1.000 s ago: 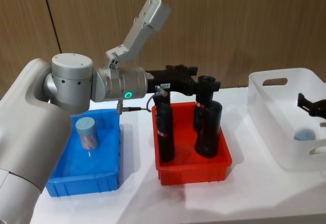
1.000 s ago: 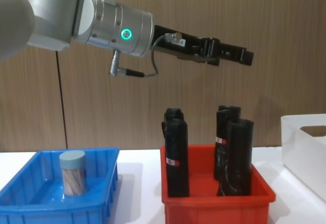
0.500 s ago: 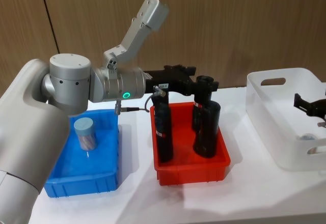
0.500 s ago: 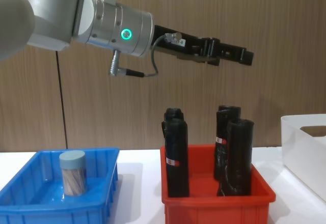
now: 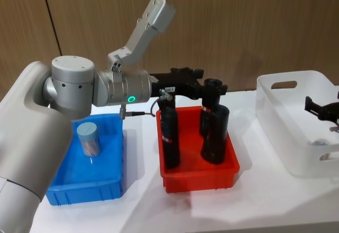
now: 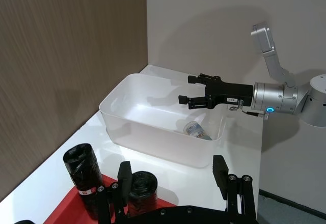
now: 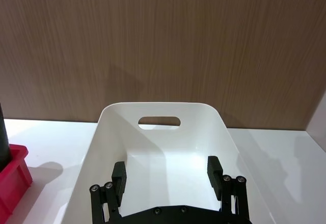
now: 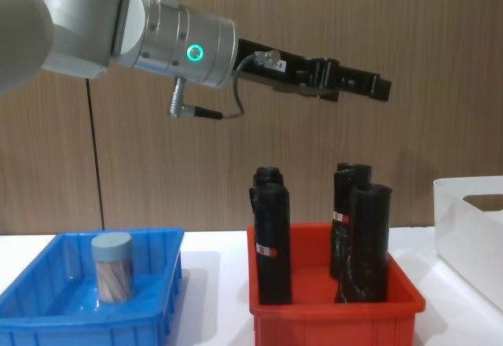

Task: Pick the cotton swabs from the blue box and place them into the white box.

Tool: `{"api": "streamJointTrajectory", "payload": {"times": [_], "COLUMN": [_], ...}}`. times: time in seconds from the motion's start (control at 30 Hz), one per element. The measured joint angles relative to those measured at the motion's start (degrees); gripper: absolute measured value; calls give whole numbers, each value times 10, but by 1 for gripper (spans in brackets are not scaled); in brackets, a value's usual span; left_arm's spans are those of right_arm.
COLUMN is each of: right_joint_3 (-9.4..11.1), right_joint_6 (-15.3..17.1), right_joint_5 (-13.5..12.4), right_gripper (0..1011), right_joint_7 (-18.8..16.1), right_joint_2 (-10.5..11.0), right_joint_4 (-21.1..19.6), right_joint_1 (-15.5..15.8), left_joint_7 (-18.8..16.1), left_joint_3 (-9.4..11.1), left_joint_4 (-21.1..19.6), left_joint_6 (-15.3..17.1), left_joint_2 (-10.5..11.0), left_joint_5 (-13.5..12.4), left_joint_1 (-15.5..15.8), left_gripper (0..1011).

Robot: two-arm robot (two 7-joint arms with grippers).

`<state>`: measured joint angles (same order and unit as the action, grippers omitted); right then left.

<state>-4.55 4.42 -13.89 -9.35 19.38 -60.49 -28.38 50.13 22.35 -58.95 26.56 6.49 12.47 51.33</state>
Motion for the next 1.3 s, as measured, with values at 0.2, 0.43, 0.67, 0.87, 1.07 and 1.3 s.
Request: {"api": "streamJointTrajectory", "payload": {"times": [0.2, 0.43, 0.67, 0.87, 1.07, 1.3], "right_joint_3": [0, 0, 0, 0, -3, -12], "right_joint_6": [-1, -1, -2, -2, -3, -5], "right_joint_5": [0, 0, 0, 0, 0, -3], "right_gripper": [1002, 1002, 1002, 1002, 1002, 1002], "right_joint_7": [0, -1, -1, -1, 0, 7], "right_joint_2": [0, 0, 0, 0, 0, 0], "right_joint_4": [0, -1, -1, -2, -15, -62], "right_joint_1": [0, 1, 1, 1, 10, 44], "left_joint_7": [0, 0, 0, 0, -11, -57], "left_joint_3": [0, 0, 0, 0, 1, 4], "left_joint_4": [0, 0, 0, 0, -8, -40], "left_joint_6": [0, 0, 0, 0, -6, -30], "left_joint_2": [0, 0, 0, 0, 4, 18], "left_joint_5": [0, 0, 0, 0, 0, -1], "left_joint_1": [0, 0, 0, 0, -9, -44], "left_gripper": [1004, 1004, 1004, 1004, 1004, 1004]}}
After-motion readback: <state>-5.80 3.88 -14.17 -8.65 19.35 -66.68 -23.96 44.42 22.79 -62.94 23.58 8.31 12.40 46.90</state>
